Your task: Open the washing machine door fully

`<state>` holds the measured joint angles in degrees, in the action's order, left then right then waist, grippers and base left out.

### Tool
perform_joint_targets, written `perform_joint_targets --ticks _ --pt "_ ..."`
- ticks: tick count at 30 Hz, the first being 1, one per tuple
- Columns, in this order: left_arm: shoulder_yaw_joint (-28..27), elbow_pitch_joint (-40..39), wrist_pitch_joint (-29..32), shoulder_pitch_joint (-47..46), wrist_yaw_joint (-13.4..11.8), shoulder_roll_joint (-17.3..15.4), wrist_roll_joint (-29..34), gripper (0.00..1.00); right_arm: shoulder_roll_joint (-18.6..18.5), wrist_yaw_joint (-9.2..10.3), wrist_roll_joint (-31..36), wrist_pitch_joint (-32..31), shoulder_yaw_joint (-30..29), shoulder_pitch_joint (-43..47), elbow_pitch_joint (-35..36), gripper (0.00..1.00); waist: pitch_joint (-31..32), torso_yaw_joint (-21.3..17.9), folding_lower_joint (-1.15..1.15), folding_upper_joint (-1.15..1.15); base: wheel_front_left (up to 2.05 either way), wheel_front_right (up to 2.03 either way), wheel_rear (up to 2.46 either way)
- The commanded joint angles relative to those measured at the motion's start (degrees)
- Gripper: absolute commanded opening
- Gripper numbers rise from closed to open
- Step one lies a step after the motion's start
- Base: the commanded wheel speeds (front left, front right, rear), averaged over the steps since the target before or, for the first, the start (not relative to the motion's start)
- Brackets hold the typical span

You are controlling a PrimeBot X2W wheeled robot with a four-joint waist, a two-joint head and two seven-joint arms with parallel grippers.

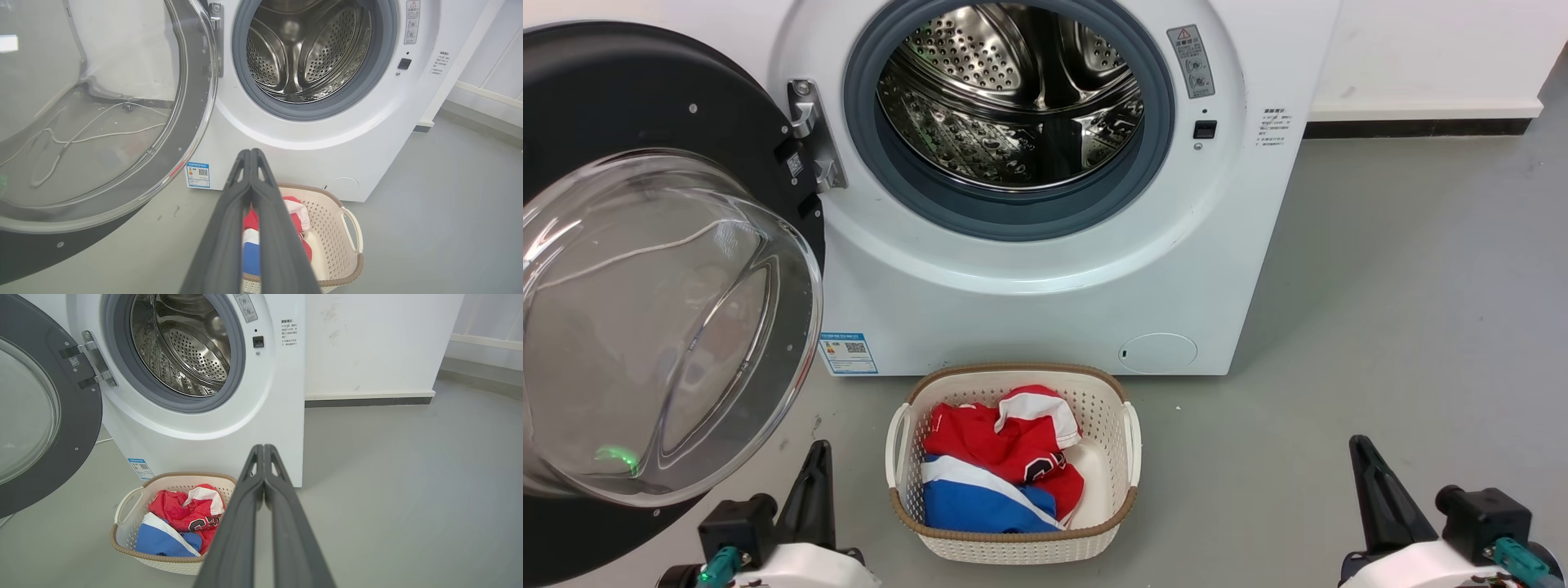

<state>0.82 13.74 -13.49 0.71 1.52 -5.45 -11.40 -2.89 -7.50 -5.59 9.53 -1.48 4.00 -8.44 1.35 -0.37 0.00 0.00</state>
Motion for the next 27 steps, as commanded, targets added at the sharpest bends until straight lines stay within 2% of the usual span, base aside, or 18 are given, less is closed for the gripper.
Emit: perform_joint_targets --ticks 1,27 --pt "-0.82 -0.53 0.79 -1.65 0.42 -0.22 -3.13 0.00 -0.01 0.00 -3.54 -0.52 -0.30 -1.54 0.63 0.00 -0.02 0.00 0.00 0.00 0.00 0.00 0.00" --pt "-2.60 -0.78 6.76 -3.26 2.26 0.69 -28.84 0.00 0.00 0.00 -30.91 -5.59 -1.86 -4.56 -1.26 0.00 -0.35 0.09 0.00 0.00 0.00 0.00 0.00"
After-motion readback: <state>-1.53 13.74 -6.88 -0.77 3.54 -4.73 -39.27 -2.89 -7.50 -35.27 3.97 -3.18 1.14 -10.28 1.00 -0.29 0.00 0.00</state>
